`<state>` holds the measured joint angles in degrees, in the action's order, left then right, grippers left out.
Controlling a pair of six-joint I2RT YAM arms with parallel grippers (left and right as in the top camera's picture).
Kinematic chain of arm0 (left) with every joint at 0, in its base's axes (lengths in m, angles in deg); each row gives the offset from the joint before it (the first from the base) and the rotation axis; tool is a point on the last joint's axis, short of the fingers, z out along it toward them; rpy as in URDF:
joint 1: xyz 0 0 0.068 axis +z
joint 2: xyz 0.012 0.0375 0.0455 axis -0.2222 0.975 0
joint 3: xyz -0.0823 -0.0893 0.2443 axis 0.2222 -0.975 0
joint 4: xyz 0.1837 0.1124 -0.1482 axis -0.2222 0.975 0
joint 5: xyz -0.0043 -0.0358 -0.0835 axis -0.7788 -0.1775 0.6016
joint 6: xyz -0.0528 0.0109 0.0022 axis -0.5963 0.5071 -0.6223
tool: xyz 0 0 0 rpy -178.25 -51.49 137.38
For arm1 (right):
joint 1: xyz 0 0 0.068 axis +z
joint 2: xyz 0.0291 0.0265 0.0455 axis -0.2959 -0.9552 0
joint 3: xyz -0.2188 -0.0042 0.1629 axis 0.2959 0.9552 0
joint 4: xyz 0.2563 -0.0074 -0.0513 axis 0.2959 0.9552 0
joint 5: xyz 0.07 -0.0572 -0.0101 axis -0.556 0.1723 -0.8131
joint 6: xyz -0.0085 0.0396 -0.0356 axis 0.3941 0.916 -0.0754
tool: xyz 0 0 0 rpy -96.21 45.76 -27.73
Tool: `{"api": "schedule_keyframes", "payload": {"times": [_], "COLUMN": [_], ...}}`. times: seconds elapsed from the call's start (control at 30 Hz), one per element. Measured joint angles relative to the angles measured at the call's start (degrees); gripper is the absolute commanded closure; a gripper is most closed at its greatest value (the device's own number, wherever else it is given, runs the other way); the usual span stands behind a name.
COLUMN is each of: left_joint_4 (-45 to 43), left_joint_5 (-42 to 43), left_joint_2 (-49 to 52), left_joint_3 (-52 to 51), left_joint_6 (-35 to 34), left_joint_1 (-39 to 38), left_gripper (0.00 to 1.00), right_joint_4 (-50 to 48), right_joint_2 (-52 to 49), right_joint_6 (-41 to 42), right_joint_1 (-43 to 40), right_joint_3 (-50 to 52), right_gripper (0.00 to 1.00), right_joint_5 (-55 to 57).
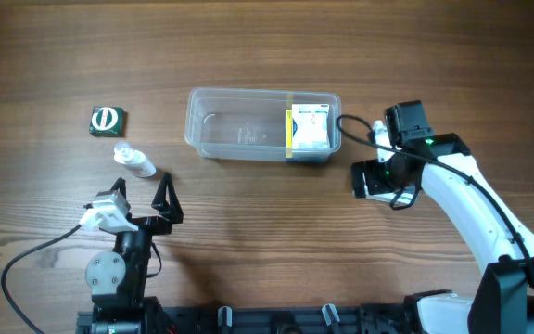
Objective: Pack container
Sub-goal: 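Grasp the Panadol box with the right gripper and lift it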
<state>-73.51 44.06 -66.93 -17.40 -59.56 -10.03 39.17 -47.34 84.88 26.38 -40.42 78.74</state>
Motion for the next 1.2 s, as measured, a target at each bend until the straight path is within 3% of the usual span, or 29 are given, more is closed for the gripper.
{"api": "schedule_keyframes", "payload": {"times": [0.27,0.43,0.57,0.73,0.83,1.2], "left_joint_4": [0.0,0.0,0.0,0.0,0.0,0.0], "left_joint_5": [0.0,0.0,0.0,0.0,0.0,0.0], "left_joint_2": [0.0,0.0,0.0,0.0,0.0,0.0], "left_joint_3": [0.0,0.0,0.0,0.0,0.0,0.0], "left_joint_6": [0.0,0.0,0.0,0.0,0.0,0.0], "left_joint_1": [0.0,0.0,0.0,0.0,0.0,0.0], "left_gripper": [0.00,0.00,0.00,0.00,0.00,0.00], "right_joint_4": [-1.0,-0.4,5.2,5.4,2.8,-2.8], "right_joint_2": [0.0,0.0,0.0,0.0,0.0,-3.1], "right_joint_6": [17.1,23.3,41.2,66.5,74.8,88.1], "right_joint_1": [0.0,0.0,0.0,0.0,0.0,0.0], "right_joint_3": [0.0,0.0,-0.1,-0.1,-0.1,-0.2], "right_gripper": [0.00,0.00,0.01,0.00,0.00,0.00], "right_joint_5": [-13.4,-13.6,-7.0,-1.1,1.7,8.8]}}
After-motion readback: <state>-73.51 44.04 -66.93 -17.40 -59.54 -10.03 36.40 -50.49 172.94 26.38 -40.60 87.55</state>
